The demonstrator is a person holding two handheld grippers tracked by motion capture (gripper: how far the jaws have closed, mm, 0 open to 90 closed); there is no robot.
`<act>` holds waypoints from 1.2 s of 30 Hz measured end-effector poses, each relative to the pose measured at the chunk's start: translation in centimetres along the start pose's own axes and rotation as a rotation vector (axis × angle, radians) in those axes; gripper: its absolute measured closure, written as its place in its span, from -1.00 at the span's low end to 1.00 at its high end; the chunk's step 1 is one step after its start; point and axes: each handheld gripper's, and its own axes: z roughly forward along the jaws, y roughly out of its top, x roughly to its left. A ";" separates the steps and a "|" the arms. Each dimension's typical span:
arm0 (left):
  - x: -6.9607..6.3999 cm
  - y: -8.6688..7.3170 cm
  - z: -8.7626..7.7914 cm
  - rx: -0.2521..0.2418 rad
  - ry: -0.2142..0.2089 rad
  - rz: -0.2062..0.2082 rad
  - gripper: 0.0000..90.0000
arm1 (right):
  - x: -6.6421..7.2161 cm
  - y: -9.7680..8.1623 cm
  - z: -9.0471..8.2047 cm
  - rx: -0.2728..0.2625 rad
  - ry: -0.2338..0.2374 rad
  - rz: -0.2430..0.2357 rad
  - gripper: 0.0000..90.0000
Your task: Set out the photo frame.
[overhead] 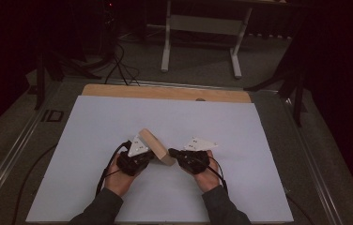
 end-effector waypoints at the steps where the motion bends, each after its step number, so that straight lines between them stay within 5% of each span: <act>1: 0.0 0.0 0.0 0.000 0.000 -0.001 1.00 | 0.1 0.0 0.0 0.001 0.002 -0.003 0.99; 36: 1.5 -0.7 0.4 -0.002 -0.003 -0.085 1.00 | 1.3 -0.7 1.7 0.051 0.033 -0.025 0.99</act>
